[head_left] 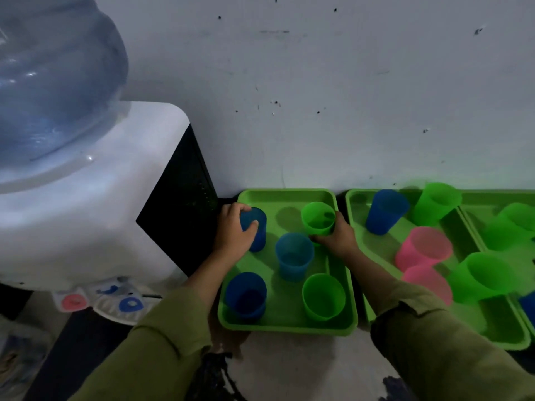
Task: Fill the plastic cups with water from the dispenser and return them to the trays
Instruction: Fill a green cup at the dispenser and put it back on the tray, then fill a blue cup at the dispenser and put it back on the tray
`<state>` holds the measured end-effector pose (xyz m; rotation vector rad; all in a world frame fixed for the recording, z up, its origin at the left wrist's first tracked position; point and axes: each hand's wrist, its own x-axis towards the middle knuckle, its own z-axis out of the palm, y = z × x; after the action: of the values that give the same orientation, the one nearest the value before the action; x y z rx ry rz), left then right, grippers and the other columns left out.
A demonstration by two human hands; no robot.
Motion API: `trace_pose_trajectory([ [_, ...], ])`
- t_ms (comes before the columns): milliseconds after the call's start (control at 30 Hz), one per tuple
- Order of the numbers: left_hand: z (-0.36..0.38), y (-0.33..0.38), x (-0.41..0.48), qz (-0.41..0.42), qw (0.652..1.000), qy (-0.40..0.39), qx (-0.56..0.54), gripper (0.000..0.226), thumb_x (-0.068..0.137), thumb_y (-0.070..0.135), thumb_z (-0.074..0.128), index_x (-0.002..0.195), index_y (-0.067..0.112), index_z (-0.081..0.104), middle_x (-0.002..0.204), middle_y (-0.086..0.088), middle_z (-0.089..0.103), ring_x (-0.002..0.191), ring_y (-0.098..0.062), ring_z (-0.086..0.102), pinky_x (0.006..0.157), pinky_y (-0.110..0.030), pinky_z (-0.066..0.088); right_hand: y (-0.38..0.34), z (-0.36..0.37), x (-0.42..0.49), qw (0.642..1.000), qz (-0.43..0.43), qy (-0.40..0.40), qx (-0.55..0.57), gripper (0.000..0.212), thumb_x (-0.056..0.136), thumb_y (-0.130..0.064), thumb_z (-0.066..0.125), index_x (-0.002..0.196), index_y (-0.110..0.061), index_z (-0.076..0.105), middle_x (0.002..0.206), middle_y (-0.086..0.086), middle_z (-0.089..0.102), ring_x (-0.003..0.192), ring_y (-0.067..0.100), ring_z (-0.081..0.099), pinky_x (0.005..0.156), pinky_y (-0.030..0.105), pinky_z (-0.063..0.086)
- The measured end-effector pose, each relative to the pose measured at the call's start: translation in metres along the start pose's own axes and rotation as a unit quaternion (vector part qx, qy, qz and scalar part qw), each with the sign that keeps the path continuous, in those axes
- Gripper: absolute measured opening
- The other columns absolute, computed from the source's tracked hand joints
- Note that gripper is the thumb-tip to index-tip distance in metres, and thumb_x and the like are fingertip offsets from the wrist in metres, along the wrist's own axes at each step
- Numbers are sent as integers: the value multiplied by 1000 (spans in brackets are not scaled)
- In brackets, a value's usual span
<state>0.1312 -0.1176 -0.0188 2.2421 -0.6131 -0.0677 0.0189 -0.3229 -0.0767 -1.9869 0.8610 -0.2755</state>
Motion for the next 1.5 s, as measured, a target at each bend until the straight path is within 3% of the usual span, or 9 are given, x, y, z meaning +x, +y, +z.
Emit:
trace_pose_trajectory([
  [200,5,-4,4,-24,999,-15,26,44,77,14,71,115,7,50,124,-14,42,115,-27,44,98,-32,36,-2,-7,-2,1000,-15,-1,-24,82,61,-15,85,128,-5,38,121,17,57,111,33,55,86,32,43],
  [400,13,-5,10,-61,995,-63,44,84,69,23,80,136,5,34,137,-15,34,126,-27,37,104,-32,31,-13,-21,-8,999,-50,14,-11,93,61,-22,86,136,-7,33,131,16,51,120,29,50,100,40,43],
  [533,17,-4,11,-85,991,-62,78,73,69,22,80,128,1,42,131,-17,40,121,-30,43,101,-33,35,-24,-26,-19,993,-100,51,-23,91,62,-22,86,136,-4,34,133,15,49,124,28,47,104,43,40],
  [633,14,-2,10,-86,994,-39,62,72,69,22,80,127,2,43,129,-16,41,119,-30,44,100,-33,37,-34,-25,-28,987,-134,74,-47,92,66,-24,83,139,-5,31,139,14,43,128,26,42,109,37,35],
  [733,4,8,7,-63,997,-3,31,72,67,26,81,125,2,47,126,-16,45,117,-29,46,100,-34,37,-52,-22,-41,976,-186,90,-61,85,69,-23,81,137,-5,34,137,13,44,127,24,43,107,26,31],
  [967,-37,34,-19,41,998,20,-48,74,69,29,80,130,7,44,129,-10,43,118,-22,46,96,-25,36,-102,6,-78,976,-218,15,-21,85,66,-18,82,137,-9,35,136,10,48,125,20,47,100,28,38],
  [1167,-86,33,-75,135,984,-27,-112,76,70,25,79,134,10,41,131,-3,44,121,-12,44,100,-18,34,-120,33,-135,970,-237,-29,51,81,61,-15,84,129,-22,39,121,-5,55,109,3,52,85,4,40],
  [1300,-117,14,-111,175,976,-50,-118,77,72,29,78,137,14,39,133,0,44,122,-9,43,103,-24,37,-128,60,-182,969,-224,-11,105,72,63,-5,82,114,-38,42,111,-17,56,103,3,57,87,13,47],
  [1500,-161,-48,-155,196,967,-77,-142,78,71,33,78,136,20,37,133,3,46,122,-8,44,102,-23,40,-141,123,-248,968,-208,8,141,66,67,-7,80,120,-22,44,112,-15,55,103,-2,57,84,10,46],
])
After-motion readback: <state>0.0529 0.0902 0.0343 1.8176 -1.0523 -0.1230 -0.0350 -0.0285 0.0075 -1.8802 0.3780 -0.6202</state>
